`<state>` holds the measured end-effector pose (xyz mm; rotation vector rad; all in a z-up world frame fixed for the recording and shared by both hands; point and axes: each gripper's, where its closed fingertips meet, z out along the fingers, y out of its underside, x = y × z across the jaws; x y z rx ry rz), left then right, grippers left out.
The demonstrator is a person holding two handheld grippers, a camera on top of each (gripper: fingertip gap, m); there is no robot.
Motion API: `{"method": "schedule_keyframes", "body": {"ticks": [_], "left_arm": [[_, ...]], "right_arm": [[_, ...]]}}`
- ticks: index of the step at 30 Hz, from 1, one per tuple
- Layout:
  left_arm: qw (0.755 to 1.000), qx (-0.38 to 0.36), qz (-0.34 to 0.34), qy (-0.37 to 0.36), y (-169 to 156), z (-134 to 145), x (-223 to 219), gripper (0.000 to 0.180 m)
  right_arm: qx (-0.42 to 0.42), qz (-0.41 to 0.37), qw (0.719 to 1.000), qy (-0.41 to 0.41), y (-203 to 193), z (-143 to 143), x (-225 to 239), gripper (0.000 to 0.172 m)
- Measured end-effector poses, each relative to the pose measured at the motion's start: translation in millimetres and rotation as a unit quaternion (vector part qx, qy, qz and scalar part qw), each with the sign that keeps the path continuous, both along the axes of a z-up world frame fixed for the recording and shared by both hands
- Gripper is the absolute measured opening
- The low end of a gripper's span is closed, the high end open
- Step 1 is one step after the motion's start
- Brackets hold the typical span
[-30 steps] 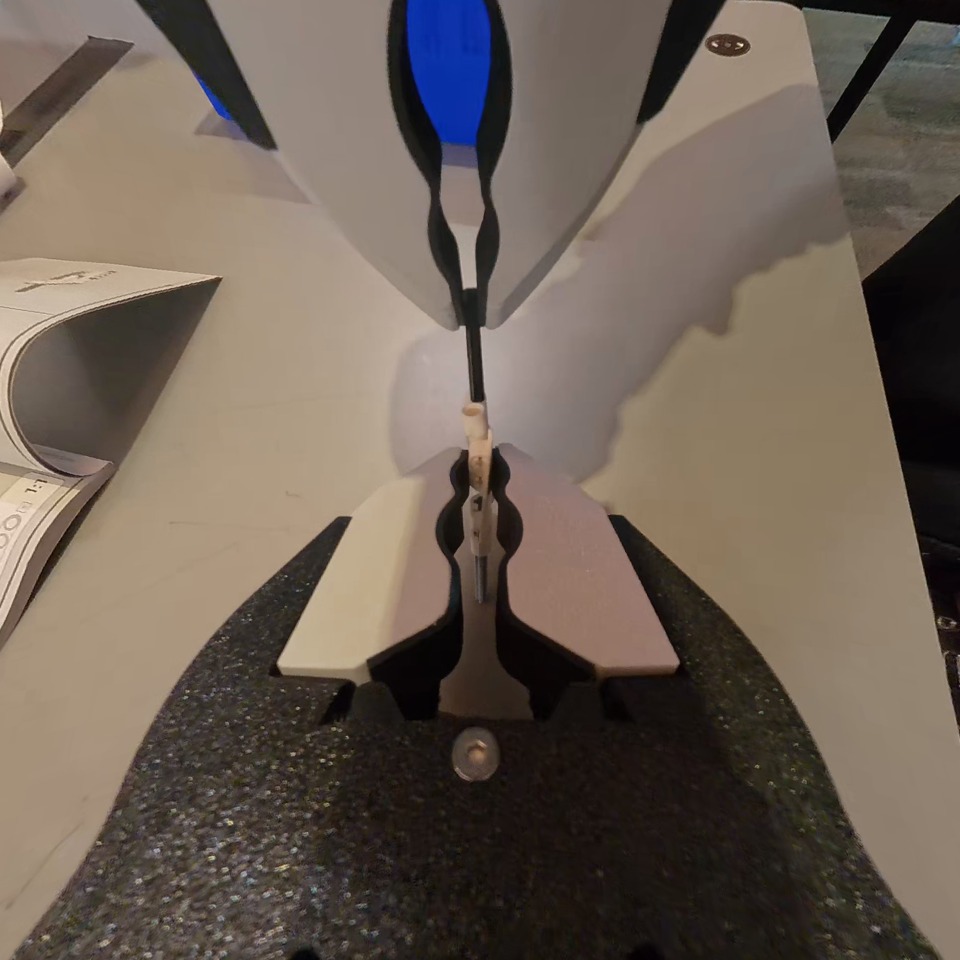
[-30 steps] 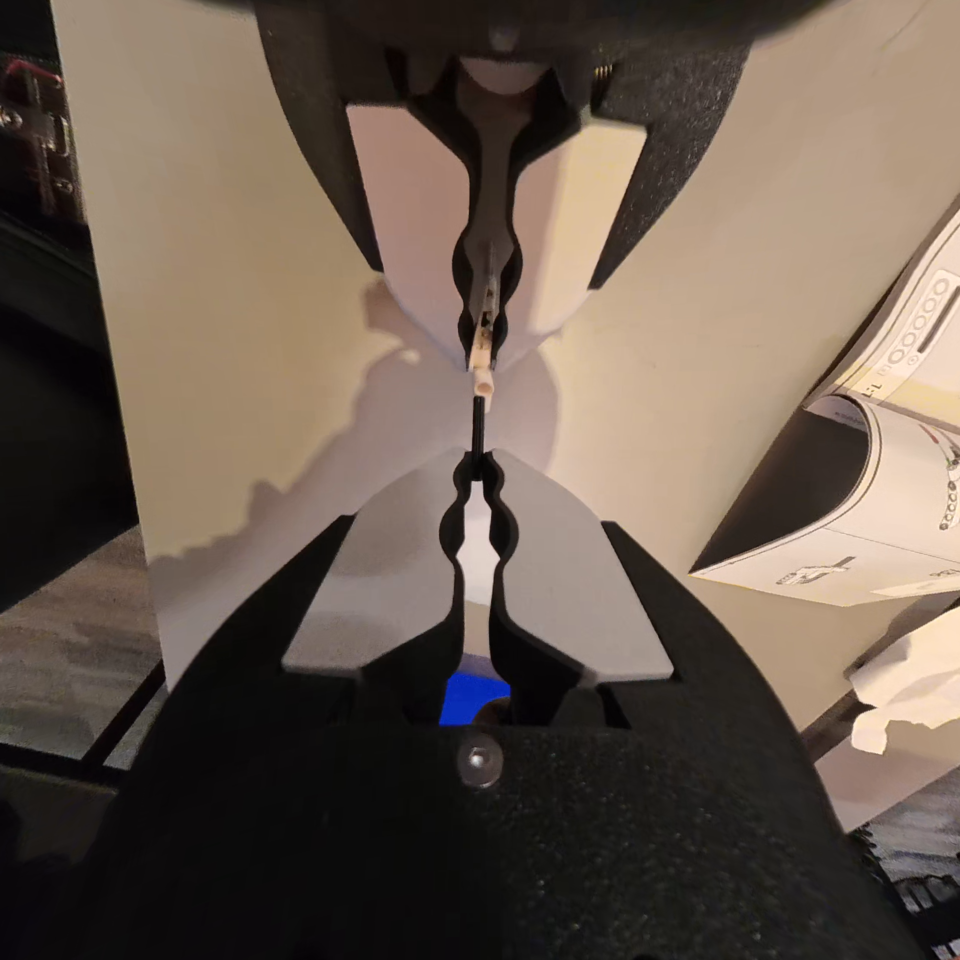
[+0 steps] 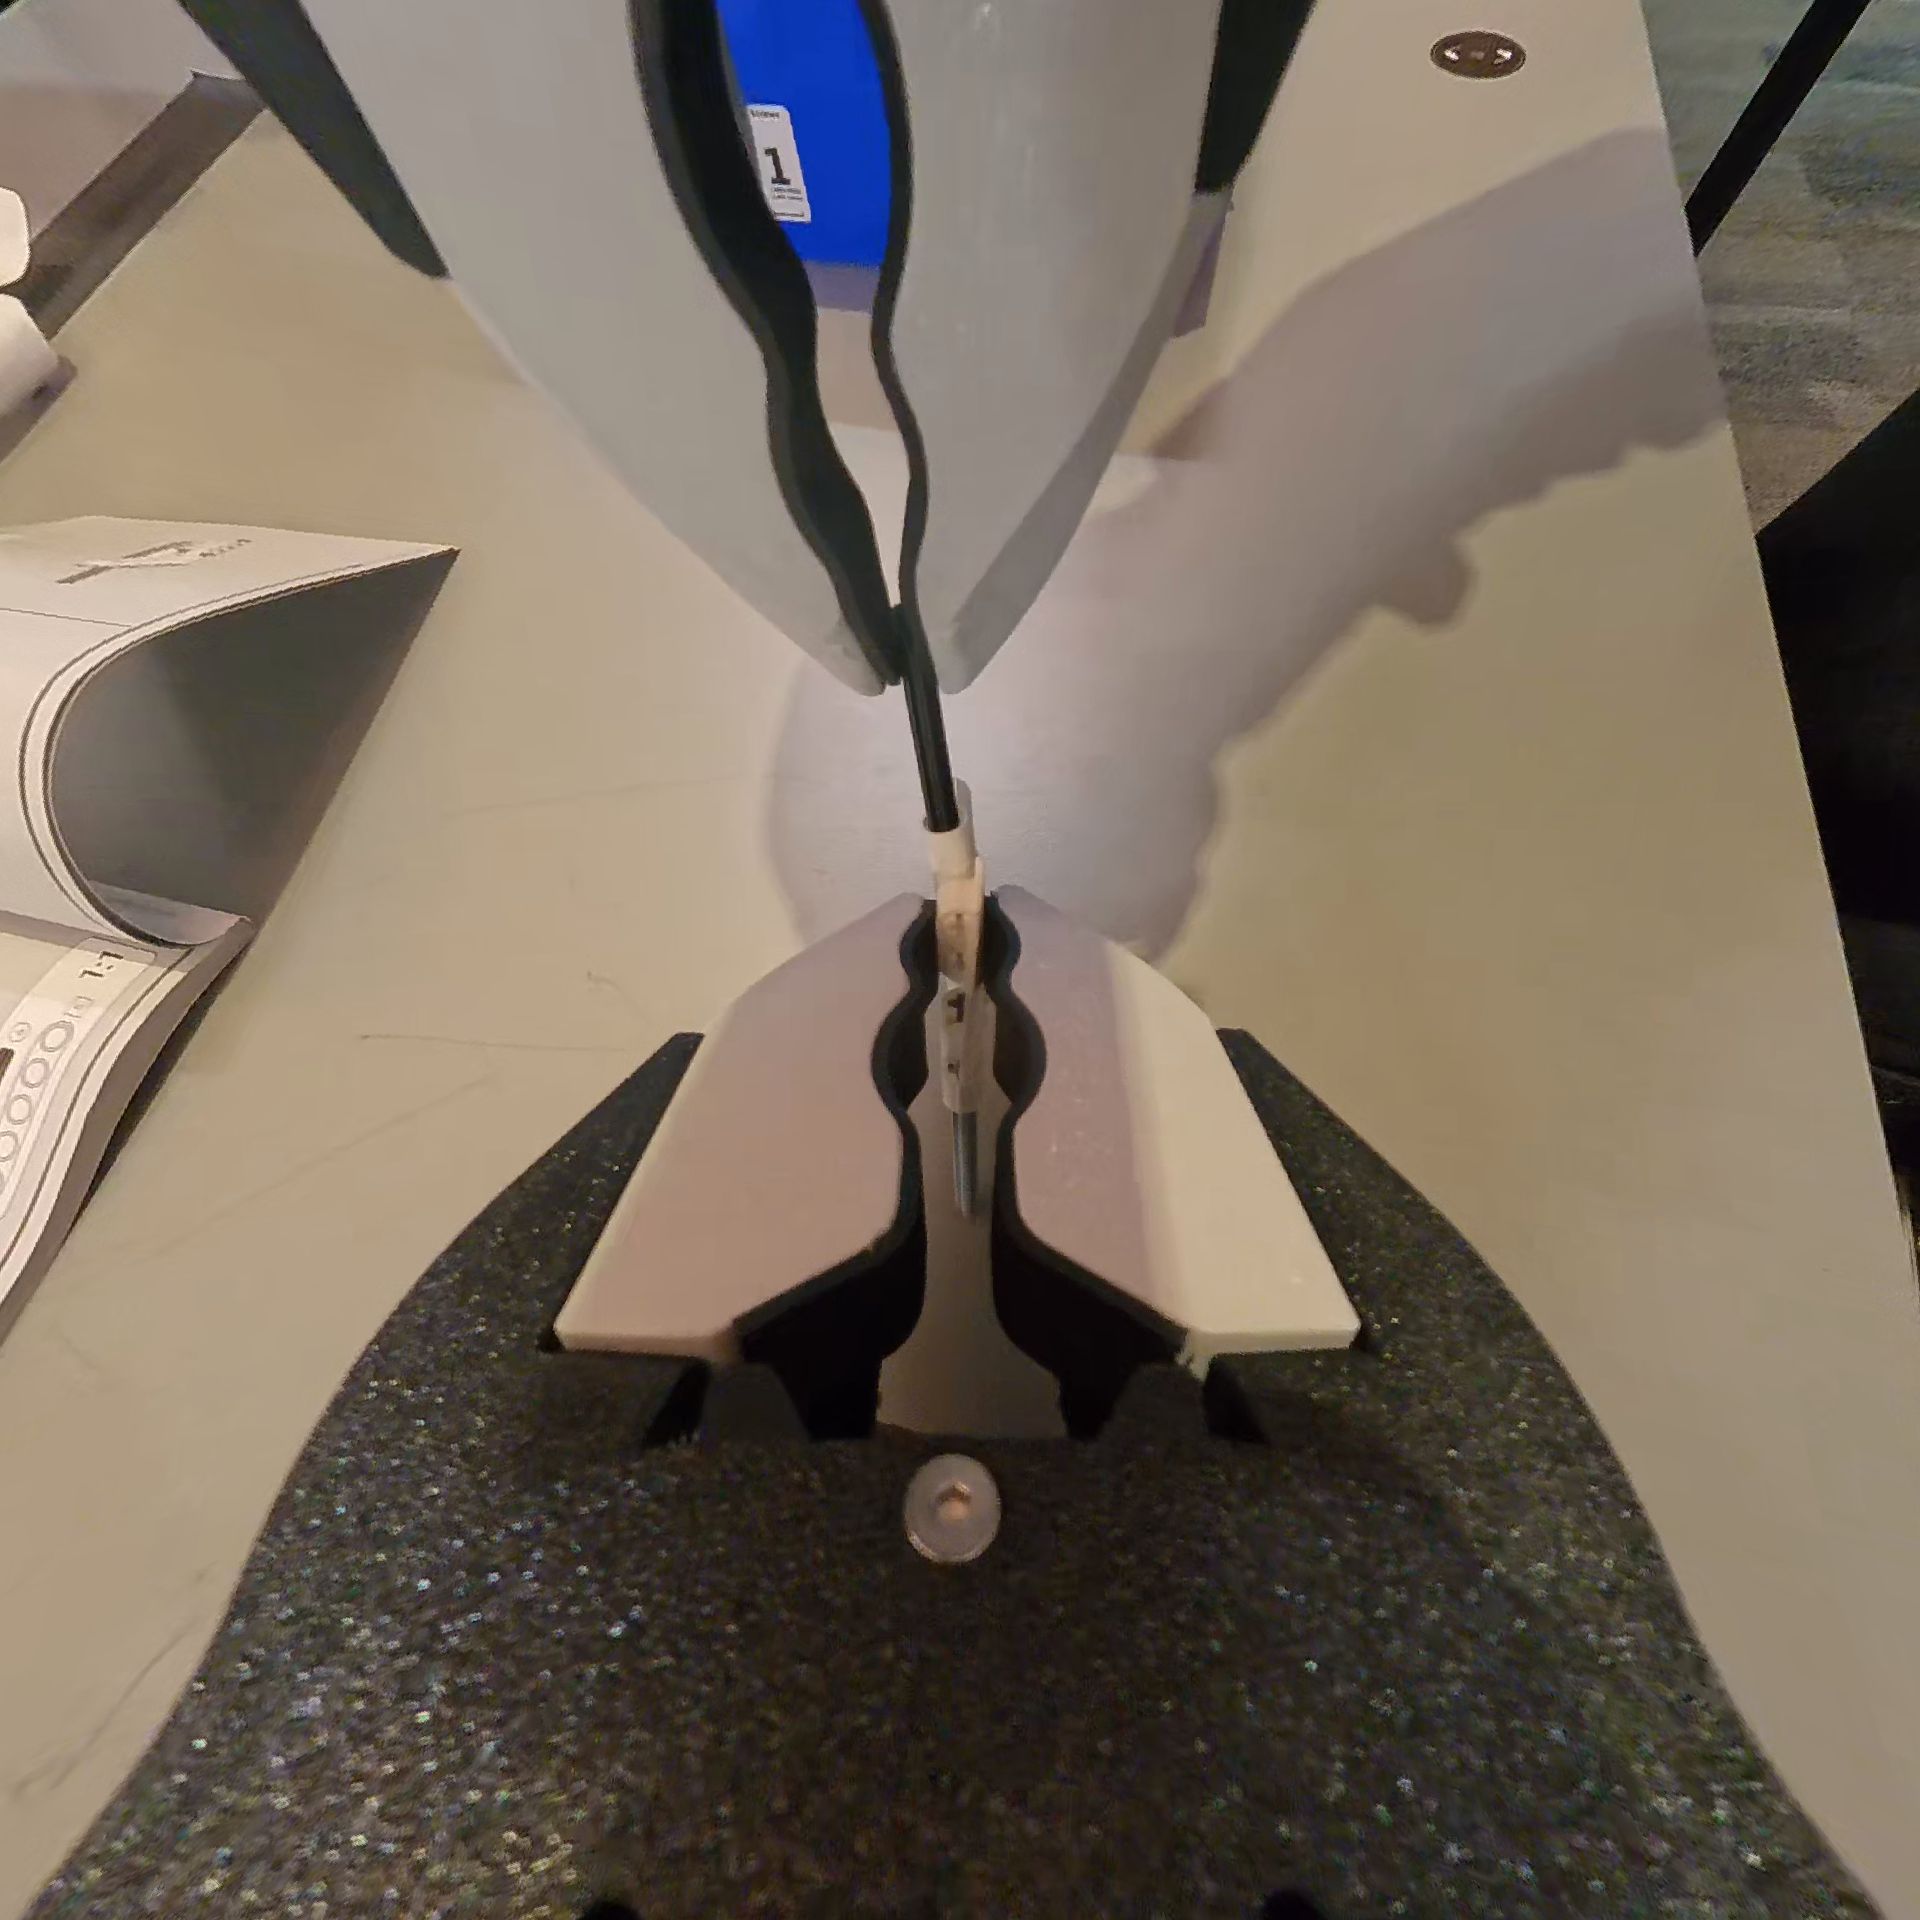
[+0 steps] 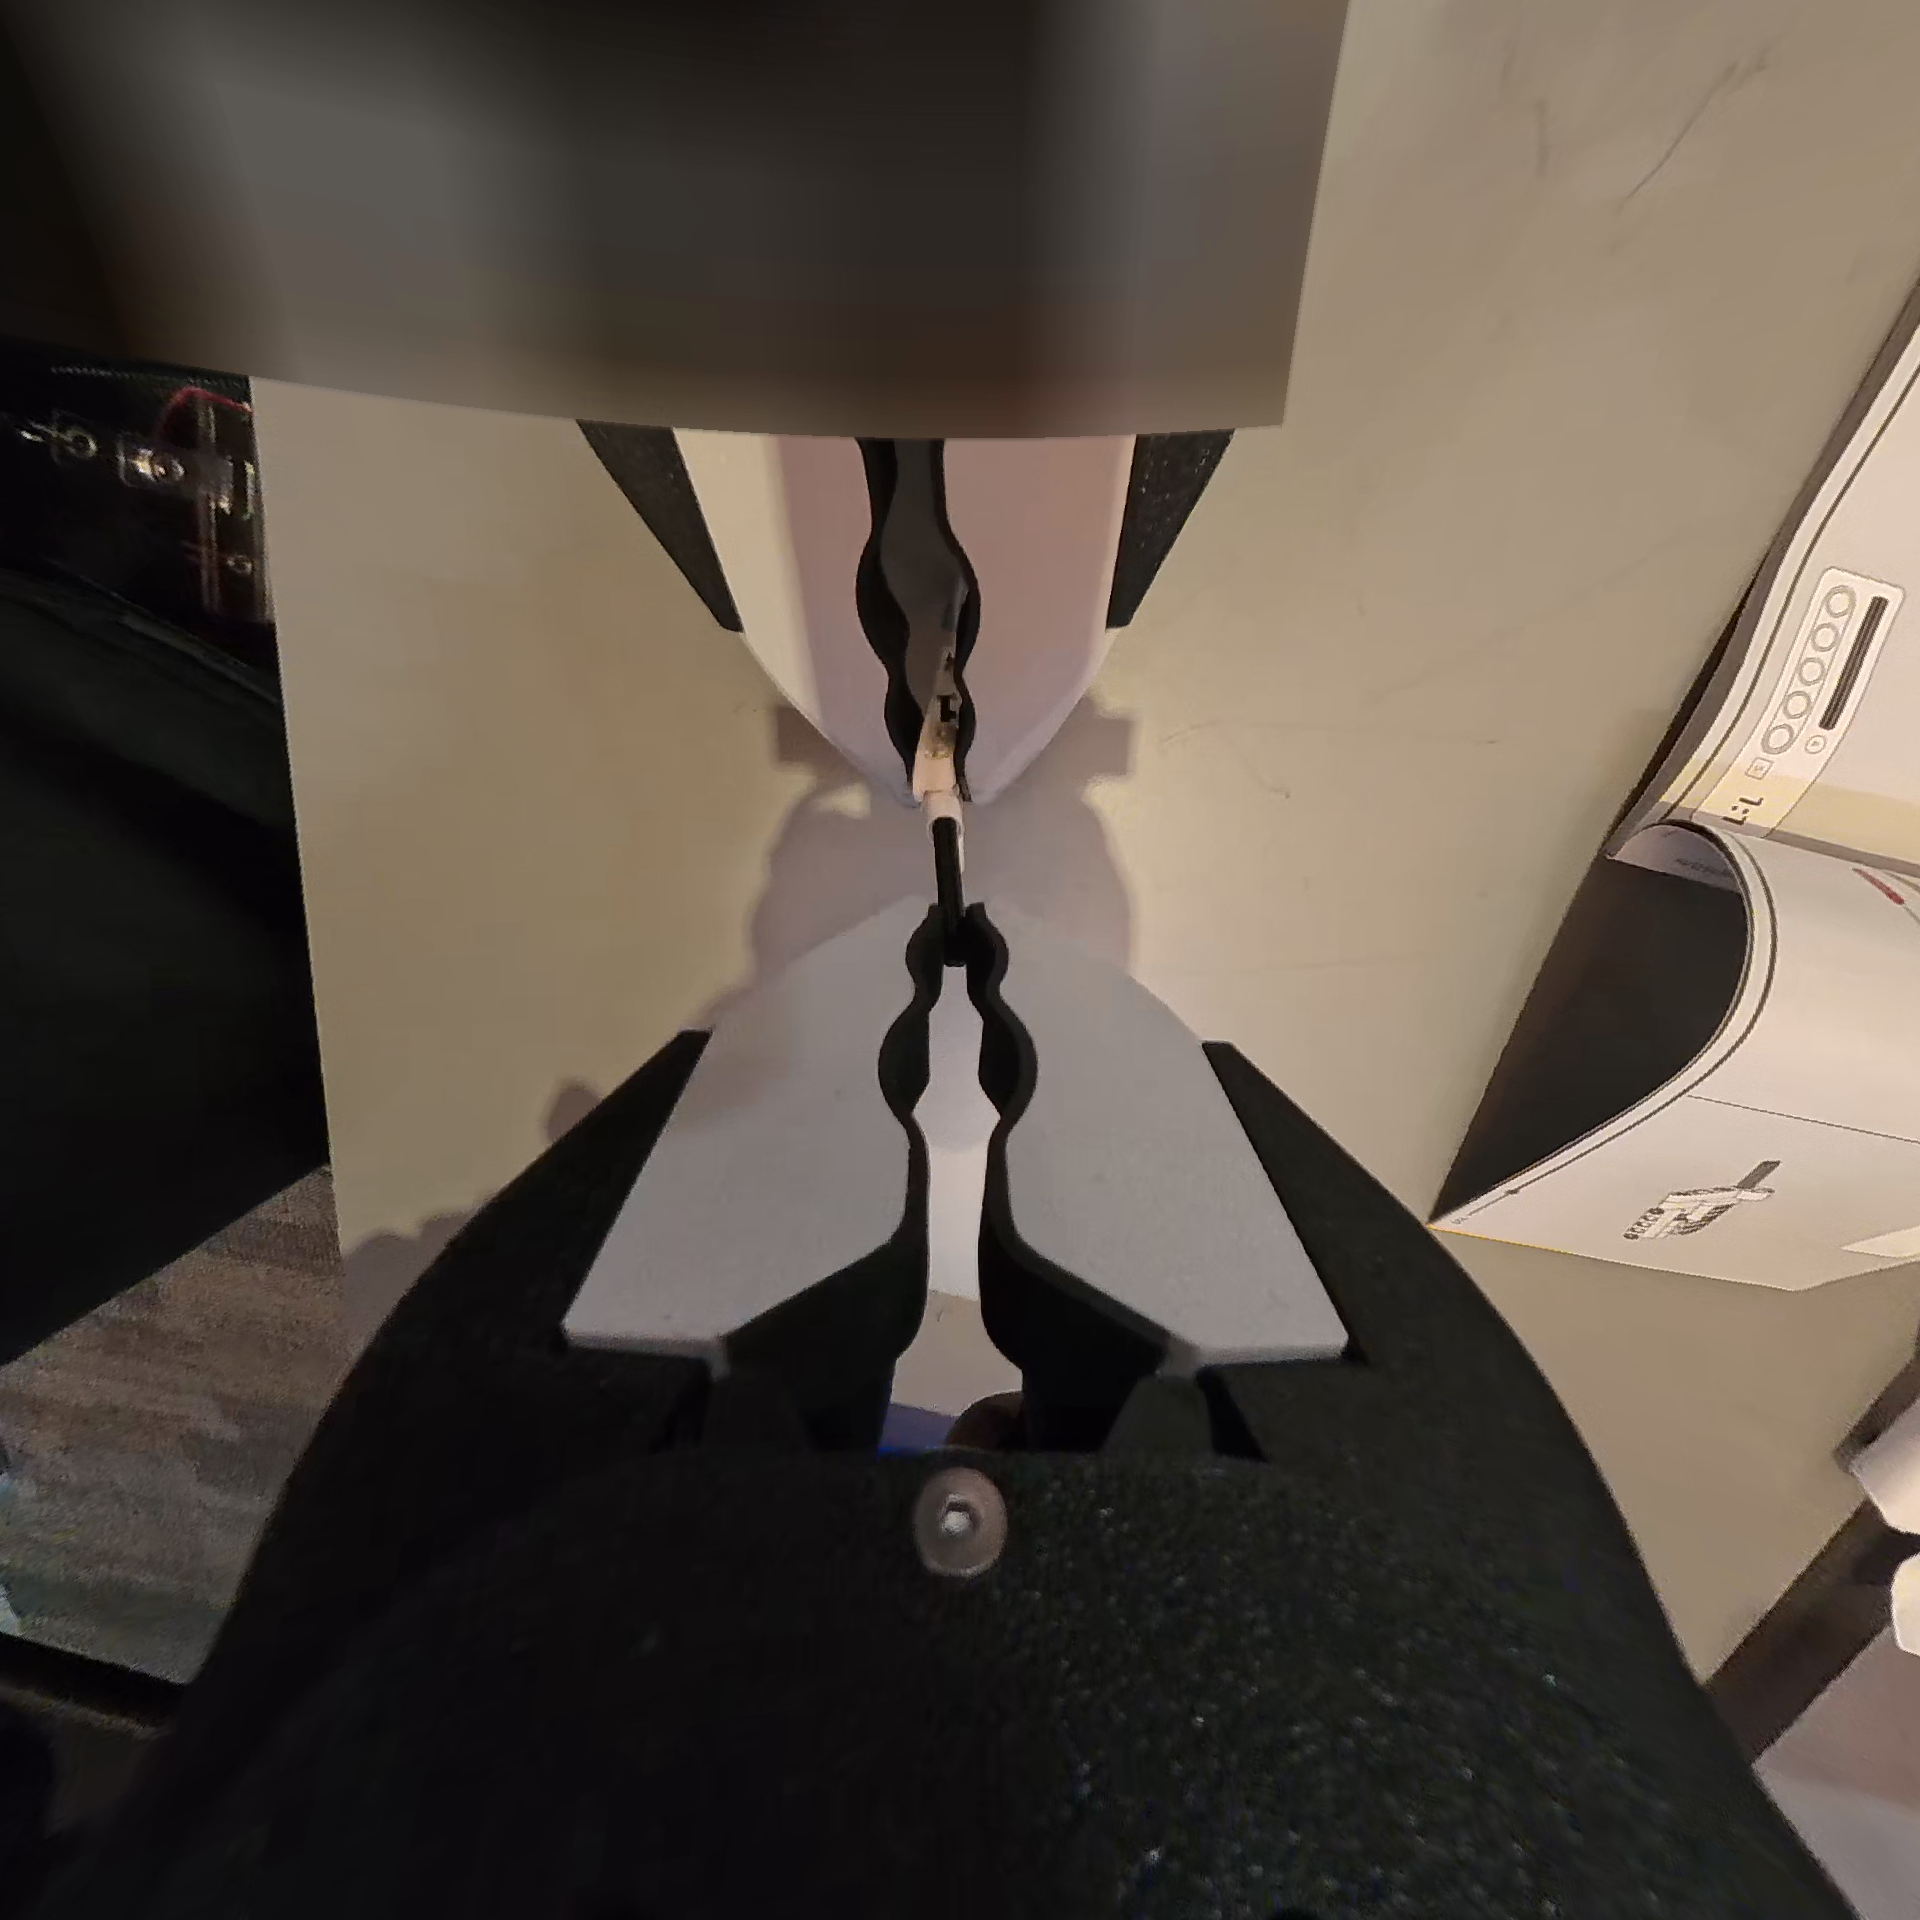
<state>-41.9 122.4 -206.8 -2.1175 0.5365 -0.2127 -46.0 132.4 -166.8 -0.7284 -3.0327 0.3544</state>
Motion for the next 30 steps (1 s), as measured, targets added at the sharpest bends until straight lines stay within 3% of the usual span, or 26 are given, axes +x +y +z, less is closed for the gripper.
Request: {"method": "schedule_keyframes", "body": {"ticks": [16, 24, 30], "left_arm": [[1.000, 0.017, 0.012, -0.016, 1, 6, -5, 0.008], [0.997, 0.039, 0.030, -0.064, 4, 19, -12, 0.008], [0.990, 0.045, 0.031, -0.128, 2, 32, -15, 0.008]], "right_arm": [[-0.039, -0.021, 0.999, 0.024, -11, -1, -11, 0.003], [-0.127, -0.052, 0.982, 0.130, -4, 20, -23, 0.026], [-0.142, -0.022, 0.939, 0.314, 8, 27, -25, 0.046]]}}
